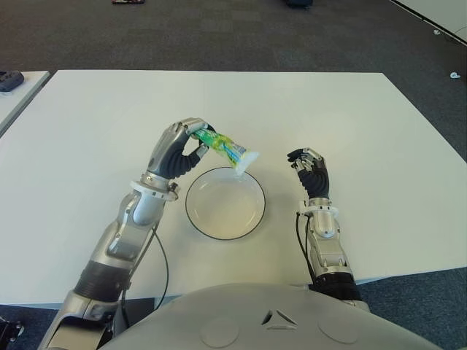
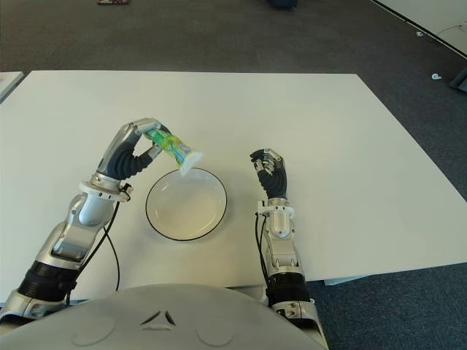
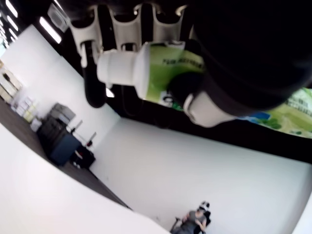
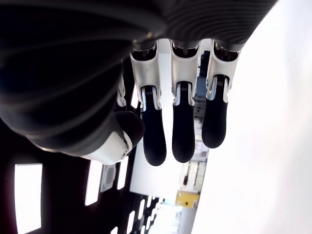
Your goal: Put the toothpaste on the table into the plate.
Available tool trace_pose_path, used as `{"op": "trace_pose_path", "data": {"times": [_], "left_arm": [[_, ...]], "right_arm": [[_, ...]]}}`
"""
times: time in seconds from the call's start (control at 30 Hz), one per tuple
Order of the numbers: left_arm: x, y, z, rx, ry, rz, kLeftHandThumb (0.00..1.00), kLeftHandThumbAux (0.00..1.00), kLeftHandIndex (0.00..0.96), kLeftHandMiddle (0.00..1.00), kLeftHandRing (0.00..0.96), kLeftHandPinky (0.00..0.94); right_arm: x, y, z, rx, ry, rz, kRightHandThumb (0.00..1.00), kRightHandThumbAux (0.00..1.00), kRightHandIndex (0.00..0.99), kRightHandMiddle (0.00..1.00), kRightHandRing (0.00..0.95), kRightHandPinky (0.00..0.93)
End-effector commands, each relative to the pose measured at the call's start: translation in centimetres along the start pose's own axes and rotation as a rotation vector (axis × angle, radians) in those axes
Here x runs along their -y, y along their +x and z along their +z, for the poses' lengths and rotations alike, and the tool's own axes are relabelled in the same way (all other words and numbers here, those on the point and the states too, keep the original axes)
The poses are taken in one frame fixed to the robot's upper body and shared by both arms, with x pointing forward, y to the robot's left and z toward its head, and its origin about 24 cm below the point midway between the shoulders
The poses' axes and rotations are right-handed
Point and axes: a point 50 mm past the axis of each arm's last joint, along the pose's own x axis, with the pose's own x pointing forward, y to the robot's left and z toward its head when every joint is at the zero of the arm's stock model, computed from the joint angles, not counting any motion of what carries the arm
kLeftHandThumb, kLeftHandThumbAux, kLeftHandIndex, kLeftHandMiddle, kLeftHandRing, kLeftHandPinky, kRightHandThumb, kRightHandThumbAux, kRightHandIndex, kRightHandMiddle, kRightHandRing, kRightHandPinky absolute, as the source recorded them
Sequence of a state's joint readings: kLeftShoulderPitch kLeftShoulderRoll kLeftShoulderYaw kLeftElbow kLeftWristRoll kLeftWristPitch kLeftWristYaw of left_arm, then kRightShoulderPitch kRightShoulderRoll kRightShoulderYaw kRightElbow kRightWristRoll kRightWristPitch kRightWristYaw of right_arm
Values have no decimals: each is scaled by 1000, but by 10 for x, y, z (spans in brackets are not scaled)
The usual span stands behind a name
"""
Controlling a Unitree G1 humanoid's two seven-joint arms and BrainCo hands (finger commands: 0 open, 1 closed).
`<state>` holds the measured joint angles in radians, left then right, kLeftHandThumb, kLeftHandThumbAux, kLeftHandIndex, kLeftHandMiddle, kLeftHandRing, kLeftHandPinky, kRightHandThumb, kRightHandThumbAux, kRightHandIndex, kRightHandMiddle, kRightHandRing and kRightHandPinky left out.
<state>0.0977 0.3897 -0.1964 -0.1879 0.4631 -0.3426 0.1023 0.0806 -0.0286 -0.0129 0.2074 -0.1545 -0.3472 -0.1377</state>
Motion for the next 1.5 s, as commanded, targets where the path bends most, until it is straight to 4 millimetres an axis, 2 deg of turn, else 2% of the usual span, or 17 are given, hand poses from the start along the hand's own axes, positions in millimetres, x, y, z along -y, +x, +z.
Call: {"op": "trace_pose_path", "data": {"times": [0.03,0.23,0.5,0.63,0.8,0.93,1.07,1.5], "left_arm": [[13,-10,0,16,24,-149,709,717,440,845,827,821],[20,-14,-2,58,56,-266,708,717,439,842,824,812],[53,-26,-23,87,154,-496,707,717,439,843,832,827],[50,-22,-21,153,234,-573,707,717,438,847,849,852],[54,-17,-29,229,388,-689,708,717,437,852,869,874],[58,-16,-35,242,430,-722,708,717,437,853,874,876],[70,-23,-49,222,456,-756,709,716,435,852,877,881],[75,-23,-54,254,530,-728,710,713,433,848,877,887]], "right_arm": [[-1,1,-1,-12,3,3,702,732,428,463,443,467],[-2,1,-1,-13,3,0,702,732,428,463,444,471],[-2,0,-1,-12,6,-2,702,732,428,459,438,474],[-2,0,-1,-17,6,-6,703,732,428,458,439,474],[-1,0,-1,-26,4,-13,703,732,428,455,435,459],[-1,-1,-1,-30,4,-17,703,732,428,455,434,459],[0,-1,-2,-37,3,-20,704,732,428,456,436,453],[1,-2,-1,-36,0,-23,704,733,428,464,435,447]]}}
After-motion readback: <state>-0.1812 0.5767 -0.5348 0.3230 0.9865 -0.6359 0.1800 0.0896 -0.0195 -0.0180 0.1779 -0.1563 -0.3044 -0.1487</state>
